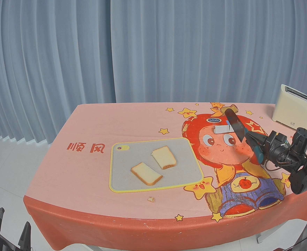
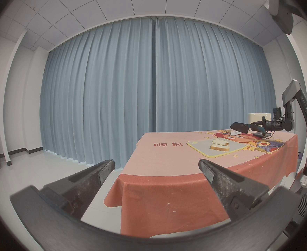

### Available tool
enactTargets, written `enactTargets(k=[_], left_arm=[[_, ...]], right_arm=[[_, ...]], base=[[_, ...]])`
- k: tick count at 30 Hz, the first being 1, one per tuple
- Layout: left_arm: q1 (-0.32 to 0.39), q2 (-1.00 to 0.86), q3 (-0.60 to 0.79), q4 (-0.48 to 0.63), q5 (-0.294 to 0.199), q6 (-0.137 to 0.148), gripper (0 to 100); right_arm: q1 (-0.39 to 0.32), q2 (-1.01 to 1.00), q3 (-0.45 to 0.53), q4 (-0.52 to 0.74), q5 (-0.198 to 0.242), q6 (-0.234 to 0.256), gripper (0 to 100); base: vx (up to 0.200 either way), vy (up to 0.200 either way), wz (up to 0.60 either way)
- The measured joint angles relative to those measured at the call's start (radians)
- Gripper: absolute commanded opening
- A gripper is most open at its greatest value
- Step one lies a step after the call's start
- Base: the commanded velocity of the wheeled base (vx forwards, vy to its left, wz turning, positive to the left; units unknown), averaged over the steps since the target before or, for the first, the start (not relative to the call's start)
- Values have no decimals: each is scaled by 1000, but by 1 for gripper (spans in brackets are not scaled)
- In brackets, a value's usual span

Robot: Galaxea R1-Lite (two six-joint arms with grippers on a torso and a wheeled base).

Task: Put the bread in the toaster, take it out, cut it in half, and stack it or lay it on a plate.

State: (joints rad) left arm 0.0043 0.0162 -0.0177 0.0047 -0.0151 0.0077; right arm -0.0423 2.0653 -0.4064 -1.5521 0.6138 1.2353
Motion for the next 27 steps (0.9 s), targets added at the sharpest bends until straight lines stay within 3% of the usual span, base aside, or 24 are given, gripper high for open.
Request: enactTargets(k=[27], left_arm=[[0, 0, 0, 0, 0, 0, 100]], right_arm=[[5, -2, 2, 0, 1, 3, 0]], base=[[0, 0, 0]])
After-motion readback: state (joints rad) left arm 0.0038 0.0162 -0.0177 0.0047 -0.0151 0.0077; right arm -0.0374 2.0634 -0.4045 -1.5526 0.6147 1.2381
